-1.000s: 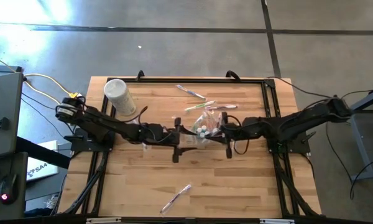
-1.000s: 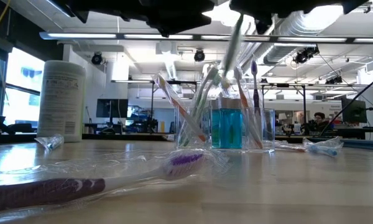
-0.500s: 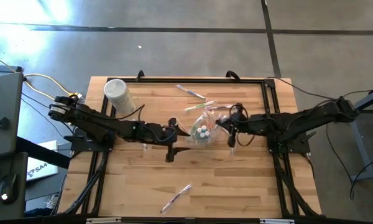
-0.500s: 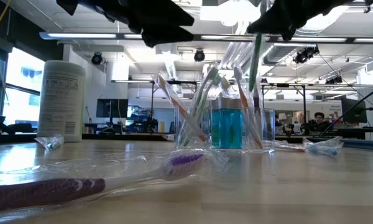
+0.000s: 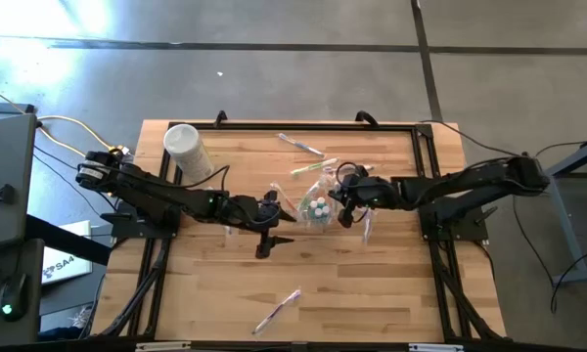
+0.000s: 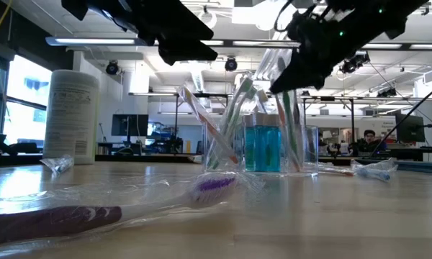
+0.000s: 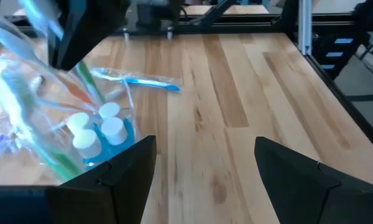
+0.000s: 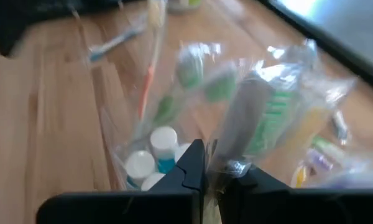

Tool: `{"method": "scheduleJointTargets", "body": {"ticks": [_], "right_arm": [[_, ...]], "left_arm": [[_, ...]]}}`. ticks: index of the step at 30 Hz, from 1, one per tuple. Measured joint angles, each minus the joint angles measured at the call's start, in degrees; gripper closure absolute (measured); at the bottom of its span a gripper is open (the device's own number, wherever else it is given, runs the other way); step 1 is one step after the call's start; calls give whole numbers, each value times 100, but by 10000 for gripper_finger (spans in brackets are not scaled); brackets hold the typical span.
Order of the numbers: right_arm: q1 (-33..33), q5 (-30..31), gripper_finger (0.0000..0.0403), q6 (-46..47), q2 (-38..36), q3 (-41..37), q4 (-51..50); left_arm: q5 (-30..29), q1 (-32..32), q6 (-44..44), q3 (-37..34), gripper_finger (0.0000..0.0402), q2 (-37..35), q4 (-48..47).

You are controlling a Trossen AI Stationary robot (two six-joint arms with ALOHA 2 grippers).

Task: Pick & Place toothbrushing station
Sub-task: Put the green toothbrush into the transparent organizer

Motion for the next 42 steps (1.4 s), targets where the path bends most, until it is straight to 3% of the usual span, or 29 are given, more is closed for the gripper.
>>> {"method": "scheduleJointTargets", "body": {"ticks": [8,19,26,32,37,42], "right_arm": [[-179,-304,386,109,459,0,208],[-170,-252,291,91,467,0,262],[-170,-428,216,48,-61,0,-15],[13,-424,198,46,-636,1,-494],[164,-1136,204,83,-1214,2,-1139],[179,-2175,213,824,-1826,1,-1799]], "left_arm": [[30,-2,-22,0,135,0,-4],[28,-2,-25,0,135,0,-253],[28,-2,-27,0,135,2,-306],[28,-2,-31,0,135,2,-397],[28,-2,-51,0,135,2,-443],[26,-2,-53,0,135,2,-464]]}}
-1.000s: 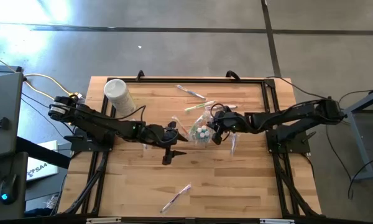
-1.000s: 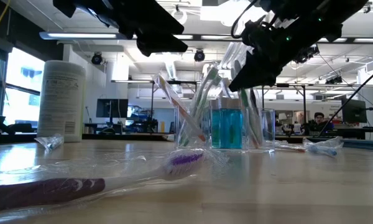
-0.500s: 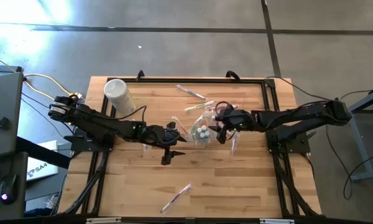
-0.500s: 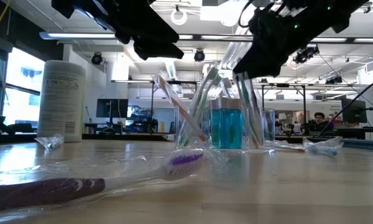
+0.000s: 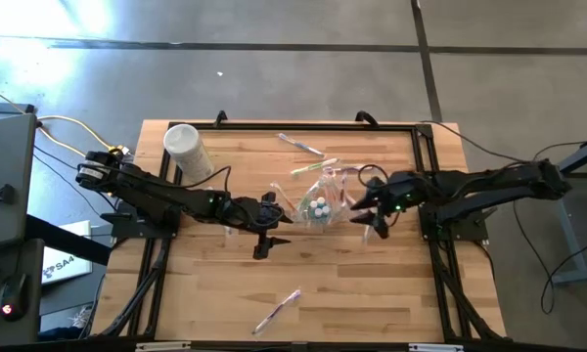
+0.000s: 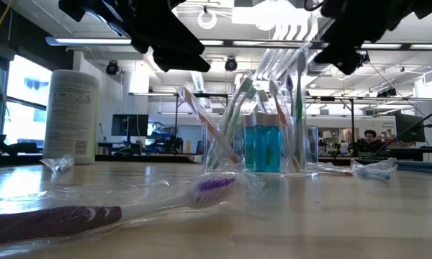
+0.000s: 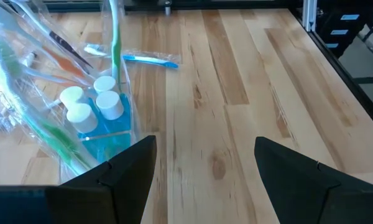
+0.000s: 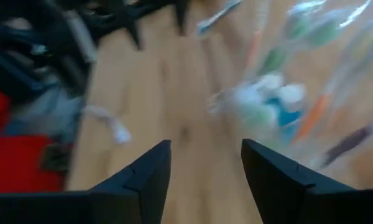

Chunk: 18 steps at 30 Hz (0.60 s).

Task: Pick & Place toothbrushing station
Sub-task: Put the green toothbrush into the transparent organizer, then put the blue toothbrush into the transparent organizer

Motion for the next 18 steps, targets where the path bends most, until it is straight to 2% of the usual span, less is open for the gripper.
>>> {"method": "scheduleJointTargets", "body": {"ticks": [3,6,9,13,15,18], "right_arm": [[3,-466,218,306,-256,0,-413],[-33,-292,222,379,-377,-1,-333],[-86,-505,228,840,-425,3,-406],[-42,-802,235,1252,-434,5,-1255],[13,-695,238,1525,-349,3,-2002],[17,-112,241,2276,-157,3,-2795]], "left_arm": [[0,0,0,0,135,0,-17],[0,0,2,0,135,0,-34],[0,0,2,0,135,0,-34],[0,0,2,0,135,0,-87],[0,0,4,0,135,0,-105],[0,0,4,0,135,0,-138]]}}
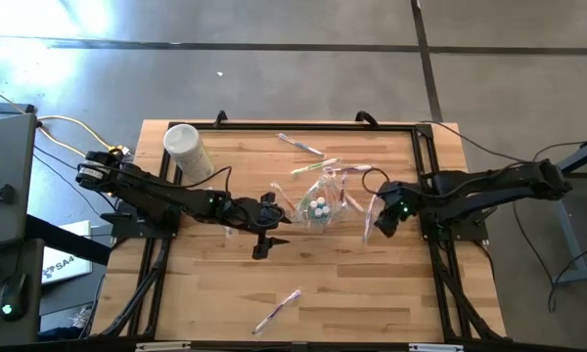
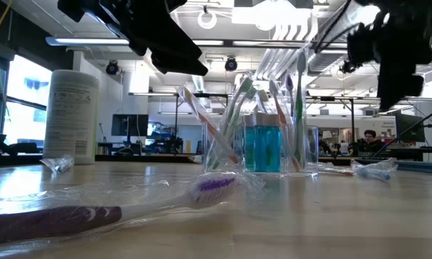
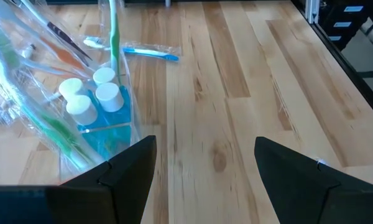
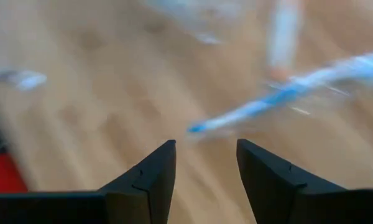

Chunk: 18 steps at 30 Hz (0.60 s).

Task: Pick & Place toothbrushing station
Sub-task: Put the blue toothbrush into the transparent organizer

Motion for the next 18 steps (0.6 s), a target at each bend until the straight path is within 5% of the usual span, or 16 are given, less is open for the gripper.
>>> {"method": "scheduleJointTargets", "body": {"ticks": [7,18], "right_arm": [[-295,705,235,1305,594,-2,-204],[-382,623,234,1348,2100,-4,517]], "left_arm": [[0,0,0,0,135,0,-3],[0,0,2,0,135,2,-306]]}}
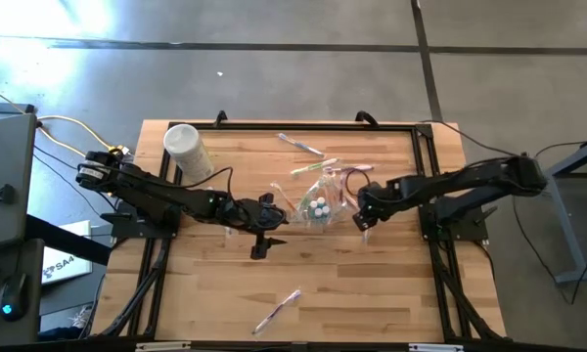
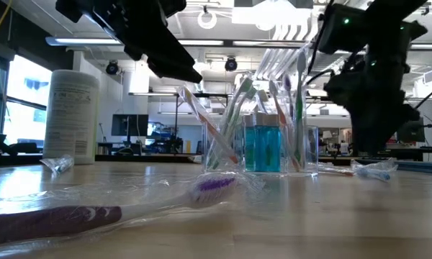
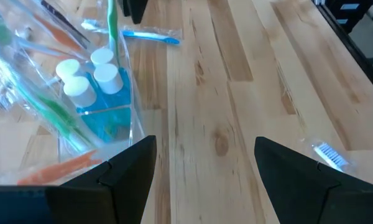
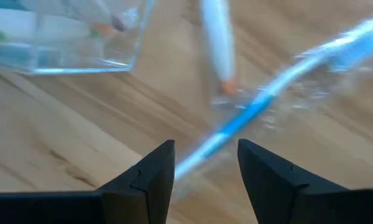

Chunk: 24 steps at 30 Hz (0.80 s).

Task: Pick & Place toothbrushing station
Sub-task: Put the blue toothbrush into the transparent organizer

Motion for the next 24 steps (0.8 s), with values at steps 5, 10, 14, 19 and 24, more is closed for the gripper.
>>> {"method": "scheduleJointTargets", "body": {"ticks": [5,10,14,19,24], "right_arm": [[0,-101,238,343,659,2,75],[-13,-66,244,483,1065,8,-129],[-104,-103,243,374,1188,22,-47],[-182,148,254,279,1200,26,-293],[-205,493,303,1,1209,20,-510]], "left_arm": [[39,0,0,0,135,0,-137],[64,0,0,0,135,0,-248],[70,0,0,0,135,0,-237],[72,0,0,0,135,0,-237],[74,0,0,0,135,0,-252]]}}
